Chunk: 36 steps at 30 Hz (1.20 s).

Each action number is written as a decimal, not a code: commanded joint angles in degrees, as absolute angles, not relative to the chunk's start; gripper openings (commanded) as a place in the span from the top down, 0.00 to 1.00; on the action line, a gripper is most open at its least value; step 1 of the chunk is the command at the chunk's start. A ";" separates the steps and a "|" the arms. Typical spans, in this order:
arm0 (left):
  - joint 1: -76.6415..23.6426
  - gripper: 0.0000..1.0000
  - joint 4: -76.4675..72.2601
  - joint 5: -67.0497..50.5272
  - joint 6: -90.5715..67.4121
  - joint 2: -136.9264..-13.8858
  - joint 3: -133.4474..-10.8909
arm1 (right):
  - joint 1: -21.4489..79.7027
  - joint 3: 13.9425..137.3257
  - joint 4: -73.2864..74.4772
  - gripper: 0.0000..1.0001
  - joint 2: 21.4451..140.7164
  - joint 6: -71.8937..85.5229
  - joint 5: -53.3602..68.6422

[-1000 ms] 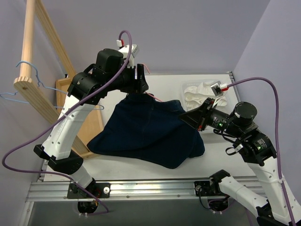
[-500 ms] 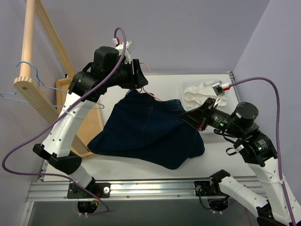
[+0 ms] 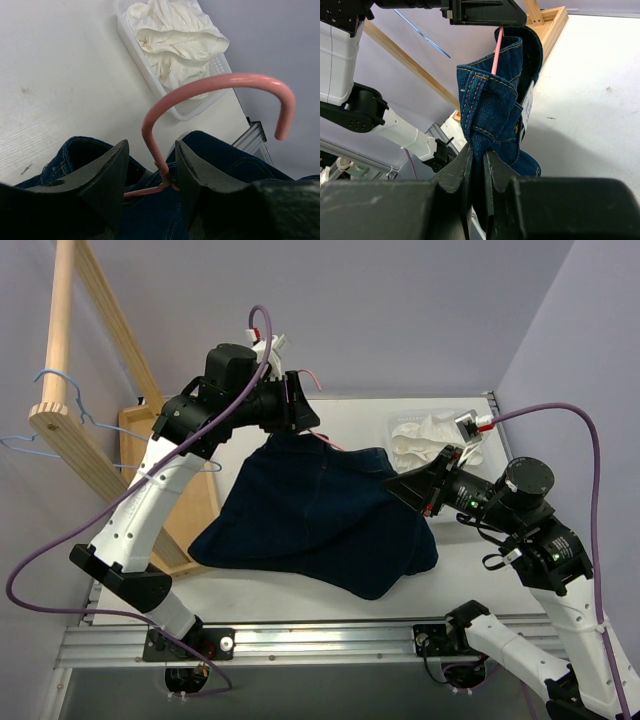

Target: Remove the skirt from the hanger

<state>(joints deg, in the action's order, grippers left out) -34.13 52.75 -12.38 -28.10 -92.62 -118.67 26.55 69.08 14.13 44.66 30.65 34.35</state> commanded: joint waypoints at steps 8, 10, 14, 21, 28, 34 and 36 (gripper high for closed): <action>-34.63 0.97 48.52 -15.03 -29.27 -89.29 -115.66 | 26.10 72.33 6.24 1.00 45.08 31.20 33.22; -34.63 0.98 49.48 -15.20 -28.83 -89.91 -117.41 | 26.10 73.30 7.37 1.00 45.79 30.85 32.53; -34.80 0.98 51.59 -13.63 -27.08 -91.05 -120.92 | 26.10 75.67 13.16 1.00 47.10 29.27 29.18; -34.89 0.98 56.33 -11.08 -23.12 -94.65 -129.02 | 26.10 78.92 21.79 0.13 47.55 26.28 26.63; -35.33 0.98 56.78 -10.72 -21.62 -94.40 -128.68 | 26.10 78.05 20.39 0.00 46.05 27.68 25.92; -35.33 0.98 55.46 -11.60 -21.71 -92.46 -125.69 | 26.10 78.57 23.02 0.00 48.95 28.65 21.90; -35.42 0.98 55.11 -12.04 -21.80 -91.58 -124.90 | 26.10 79.45 24.78 0.00 50.70 29.87 19.88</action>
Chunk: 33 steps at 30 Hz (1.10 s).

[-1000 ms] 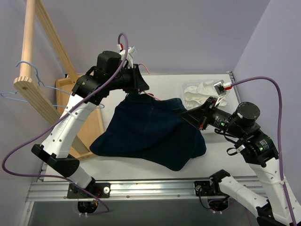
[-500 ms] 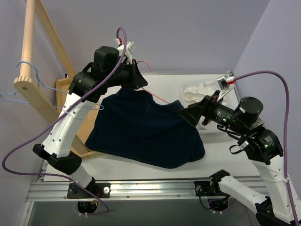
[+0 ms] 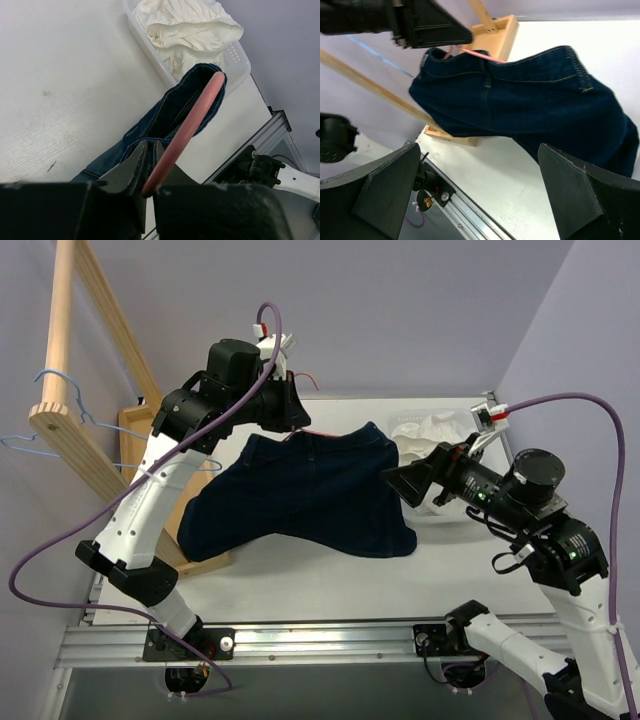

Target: Remove the skirt from the hanger

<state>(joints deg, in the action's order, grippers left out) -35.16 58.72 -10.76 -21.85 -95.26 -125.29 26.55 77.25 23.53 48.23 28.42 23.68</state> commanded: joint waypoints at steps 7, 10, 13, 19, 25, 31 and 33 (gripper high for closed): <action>-36.21 0.98 54.32 -13.00 -21.88 -88.16 -121.12 | 26.02 81.56 29.80 0.00 56.69 37.70 13.97; -36.30 0.98 53.44 -13.45 -22.06 -86.84 -119.36 | 26.02 80.69 28.92 0.00 57.48 40.59 13.28; -36.39 0.98 53.26 -13.36 -21.97 -85.87 -118.56 | 26.02 80.86 30.05 0.00 58.09 39.91 11.43; -36.39 0.98 54.40 -13.01 -21.53 -84.38 -117.95 | 26.02 82.35 29.09 0.09 58.89 40.60 10.37; -37.09 0.98 54.58 -12.57 -21.18 -83.67 -116.81 | 26.02 83.93 29.18 0.25 63.01 41.83 12.21; -37.09 0.98 54.14 -11.43 -18.72 -84.20 -115.14 | 26.19 86.91 31.28 0.23 66.44 42.54 12.22; -37.09 0.98 54.40 -11.25 -18.37 -84.46 -115.40 | 26.28 87.80 31.99 0.22 67.14 42.45 11.95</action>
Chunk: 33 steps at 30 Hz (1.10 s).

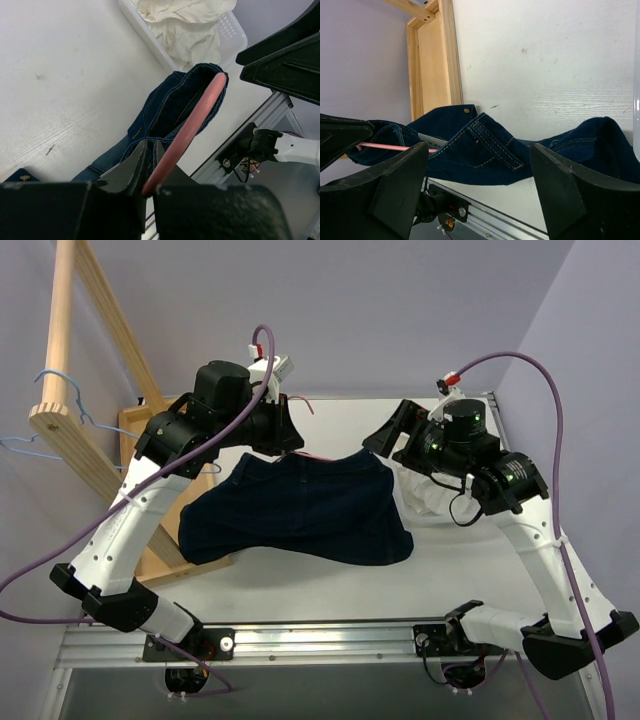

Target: Remove the skirt from the hanger

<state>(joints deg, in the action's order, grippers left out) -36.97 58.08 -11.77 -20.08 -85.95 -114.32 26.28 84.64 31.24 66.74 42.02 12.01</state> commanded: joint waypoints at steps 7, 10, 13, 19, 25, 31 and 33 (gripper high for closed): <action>-37.18 0.98 55.19 -11.16 -17.49 -85.95 -117.16 | 27.59 90.79 35.59 0.21 70.39 41.57 10.64; -37.44 0.98 55.28 -11.07 -17.32 -86.39 -117.77 | 30.66 91.76 37.17 0.19 72.06 41.40 7.58; -37.62 0.98 55.72 -10.90 -17.14 -86.92 -118.30 | 34.62 92.02 37.27 0.19 73.47 42.01 4.76; -37.71 0.98 56.16 -10.28 -16.52 -86.92 -118.48 | 38.06 92.81 38.58 0.23 74.27 43.42 -1.13; -38.32 0.98 56.25 -9.32 -16.70 -86.22 -117.69 | 38.14 94.04 41.22 0.26 75.06 44.12 -4.56; -38.67 0.98 55.72 -9.32 -17.23 -85.78 -116.72 | 38.06 93.69 41.04 0.36 74.88 47.72 -7.21; -38.76 0.98 55.55 -8.88 -17.49 -85.61 -116.63 | 38.14 93.95 41.39 0.38 75.32 48.25 -7.29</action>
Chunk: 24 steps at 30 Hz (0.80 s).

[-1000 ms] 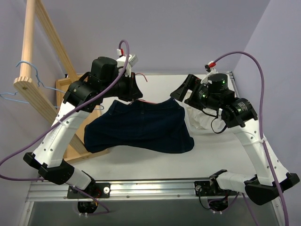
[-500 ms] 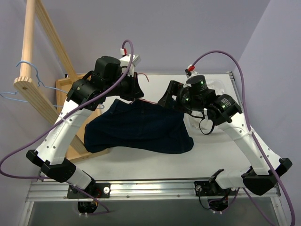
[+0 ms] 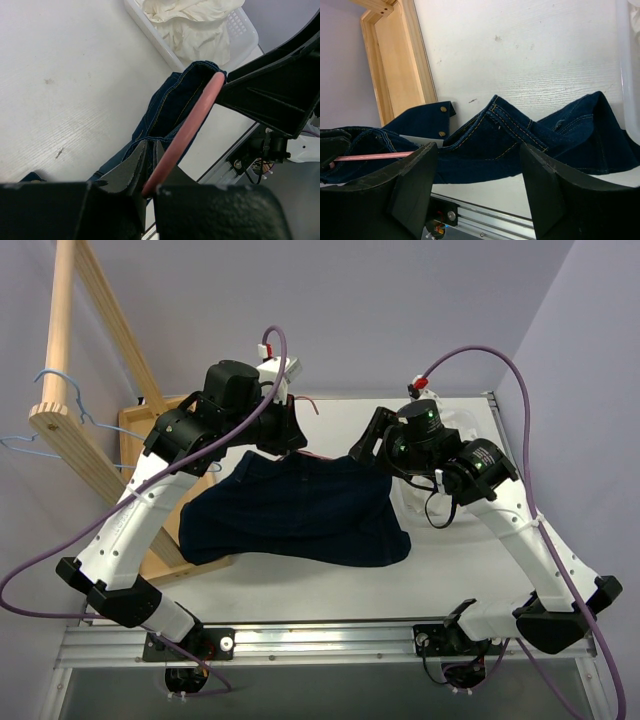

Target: Remove the skirt from the hanger

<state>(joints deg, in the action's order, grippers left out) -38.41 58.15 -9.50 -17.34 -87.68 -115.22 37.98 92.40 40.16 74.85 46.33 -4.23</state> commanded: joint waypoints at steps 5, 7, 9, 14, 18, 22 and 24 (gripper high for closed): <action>-39.02 0.98 55.55 -8.53 -17.75 -85.25 -116.98 | 38.06 93.43 41.22 0.42 75.41 48.87 -6.15; -39.11 0.98 55.55 -8.17 -17.84 -85.08 -116.98 | 38.06 92.90 40.87 0.48 74.97 48.87 -5.80; -39.29 0.98 55.46 -7.91 -17.93 -84.82 -116.90 | 38.06 92.03 41.13 0.49 74.36 49.22 -6.15; -39.55 0.98 54.76 -7.65 -18.02 -83.76 -115.14 | 38.06 90.79 40.52 0.42 73.21 50.27 -6.94; -39.90 0.98 53.53 -7.82 -18.02 -83.06 -114.08 | 38.06 92.81 41.39 0.36 74.79 50.54 -6.94; -40.52 0.98 53.00 -7.47 -18.37 -82.97 -113.91 | 38.14 95.18 43.50 0.38 76.55 50.54 -7.47; -40.87 0.98 53.00 -7.03 -18.46 -82.97 -114.17 | 38.14 94.92 44.21 0.39 76.38 50.54 -7.82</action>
<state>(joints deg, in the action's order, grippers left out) -40.23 57.43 -7.55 -17.63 -85.71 -113.23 37.98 93.32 41.69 75.90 49.78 -5.17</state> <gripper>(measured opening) 0.119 0.617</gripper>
